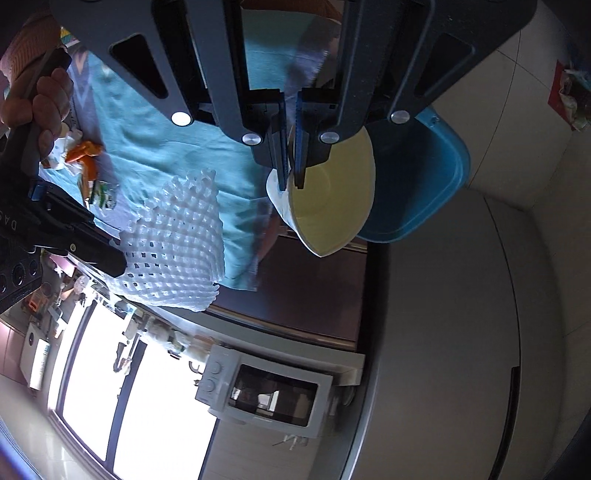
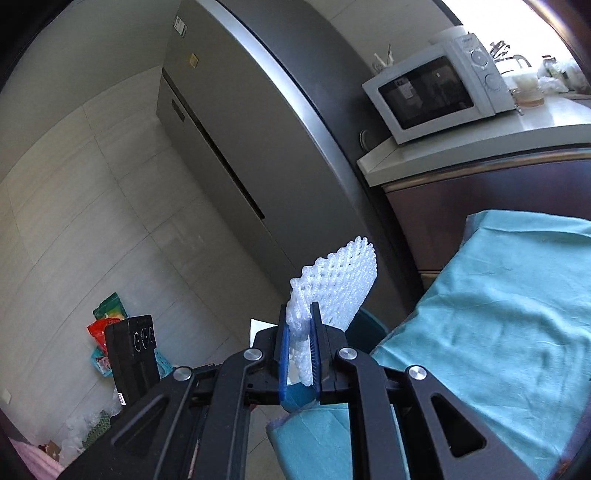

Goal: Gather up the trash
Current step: 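Carry the cup and foam net to the teal bin and release both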

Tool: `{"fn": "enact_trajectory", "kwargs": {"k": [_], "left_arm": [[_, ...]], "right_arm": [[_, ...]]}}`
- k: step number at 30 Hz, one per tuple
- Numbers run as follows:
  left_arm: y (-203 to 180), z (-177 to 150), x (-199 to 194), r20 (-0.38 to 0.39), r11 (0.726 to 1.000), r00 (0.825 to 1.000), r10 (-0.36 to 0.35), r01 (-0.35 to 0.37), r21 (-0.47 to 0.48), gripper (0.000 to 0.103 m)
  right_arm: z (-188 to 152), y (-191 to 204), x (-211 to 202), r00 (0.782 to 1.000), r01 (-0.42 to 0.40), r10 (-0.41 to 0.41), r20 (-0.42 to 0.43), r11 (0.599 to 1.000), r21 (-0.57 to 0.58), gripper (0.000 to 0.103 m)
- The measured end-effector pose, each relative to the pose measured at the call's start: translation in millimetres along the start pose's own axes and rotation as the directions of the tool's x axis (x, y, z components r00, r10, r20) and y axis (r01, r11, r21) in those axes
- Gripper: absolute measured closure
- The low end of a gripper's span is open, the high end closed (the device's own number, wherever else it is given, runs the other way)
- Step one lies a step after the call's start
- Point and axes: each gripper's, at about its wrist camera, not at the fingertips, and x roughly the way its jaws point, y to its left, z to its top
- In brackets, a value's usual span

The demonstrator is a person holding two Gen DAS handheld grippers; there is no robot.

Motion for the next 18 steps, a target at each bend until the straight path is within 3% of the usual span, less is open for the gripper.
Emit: {"fn": "enact_trajectory", "kwargs": {"k": [5, 9, 18], "left_arm": [[30, -7, 21, -0.030, 0.998, 0.998, 0.061, -0.062, -0.032, 0.099], [47, -9, 40, -0.065, 0.994, 0.994, 0.087, -0.091, -0.056, 0.099], [61, -19, 87, -0.160, 0.988, 0.980, 0.118, -0.132, -0.078, 0.099]], "right_arm": [[-3, -3, 47, 0.997, -0.011, 0.014, -0.080, 0.999, 0.044, 0.094], [-7, -3, 78, 0.988, 0.025, -0.018, -0.154, 0.999, 0.041, 0.094], [-22, -23, 122, 0.948, 0.134, -0.109, -0.300, 0.989, 0.065, 0.090]]}}
